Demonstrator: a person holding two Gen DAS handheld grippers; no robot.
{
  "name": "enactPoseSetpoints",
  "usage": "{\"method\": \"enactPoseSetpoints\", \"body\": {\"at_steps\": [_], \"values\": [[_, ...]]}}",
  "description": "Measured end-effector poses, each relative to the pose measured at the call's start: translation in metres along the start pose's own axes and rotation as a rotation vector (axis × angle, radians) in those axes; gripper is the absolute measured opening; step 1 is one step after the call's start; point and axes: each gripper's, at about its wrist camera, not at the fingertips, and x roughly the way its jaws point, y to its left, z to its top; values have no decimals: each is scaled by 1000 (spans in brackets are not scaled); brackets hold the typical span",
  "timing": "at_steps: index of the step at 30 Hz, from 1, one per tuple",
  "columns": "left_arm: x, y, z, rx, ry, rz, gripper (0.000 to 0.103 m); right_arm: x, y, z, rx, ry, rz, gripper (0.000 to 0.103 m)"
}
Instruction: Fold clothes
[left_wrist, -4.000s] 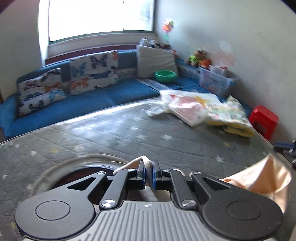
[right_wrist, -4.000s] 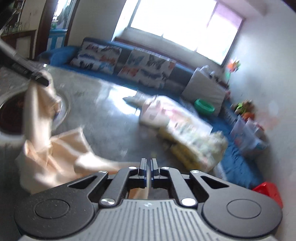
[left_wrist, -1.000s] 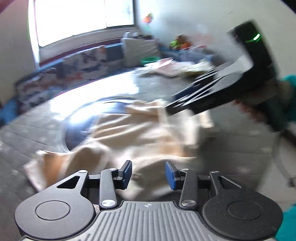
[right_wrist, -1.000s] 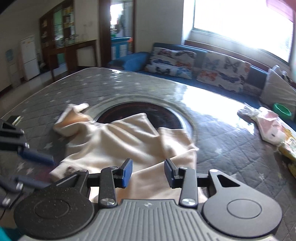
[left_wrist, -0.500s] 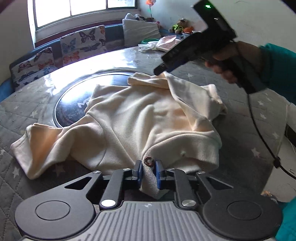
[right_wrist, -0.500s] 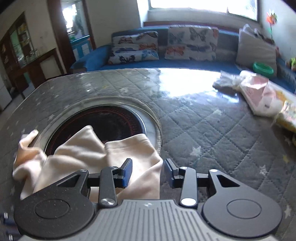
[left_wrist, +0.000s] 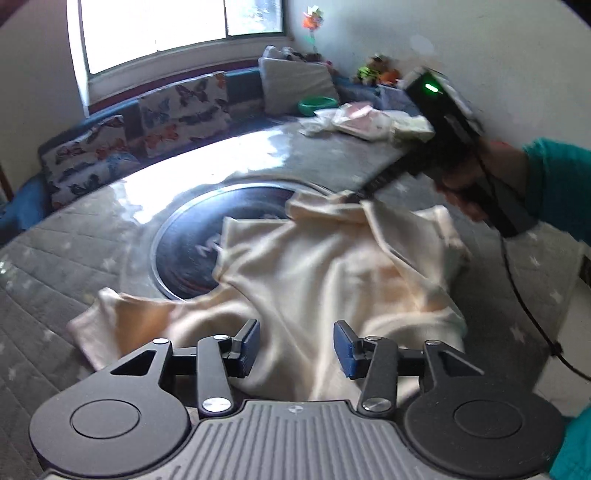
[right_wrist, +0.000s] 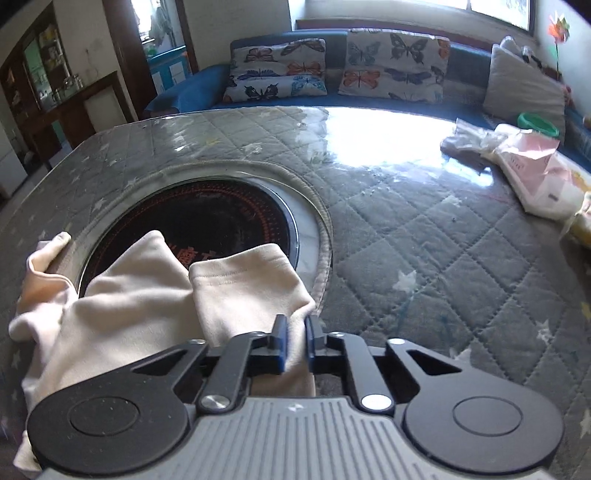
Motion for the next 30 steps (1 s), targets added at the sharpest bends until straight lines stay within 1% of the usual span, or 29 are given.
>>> {"method": "enactPoseSetpoints", "body": {"at_steps": [3,5,8,9,13,16,18,19,21,23,24,25,27,28,30], "values": [[10,17,14,-36,-18,67,54,-9,-1,-4,-25,-33,-34,5],[23,30,21,-61,-12,105,56,-18,-2,-8,-52,-54,-70,5],[44,46,27,-77,6,152,56,-35,-5,-13,-83,-83,-121,4],[50,51,28,-82,16,167,56,-45,-6,-17,-109,-100,-160,4],[68,64,24,-73,42,199,57,-82,-12,-36,-183,-146,-277,4],[74,71,19,-63,54,210,58,-111,-21,-61,-206,-154,-348,4],[75,76,16,-63,60,218,59,-125,-24,-76,-199,-142,-369,4],[74,78,14,-64,62,221,60,-137,-28,-91,-191,-125,-387,4],[70,84,9,-70,61,224,63,-148,-29,-113,-190,-84,-416,4],[62,90,3,-82,53,232,68,-152,-31,-133,-171,-29,-417,4],[57,93,1,-91,46,235,69,-152,-32,-137,-168,-9,-418,5],[51,98,-2,-105,38,238,69,-149,-35,-151,-151,32,-435,5],[38,109,-6,-135,21,258,70,-146,-42,-162,-130,73,-441,6],[32,115,-8,-151,13,274,70,-147,-47,-167,-102,89,-442,8],[22,129,-14,-187,8,305,70,-151,-50,-169,-76,92,-441,13]]}}
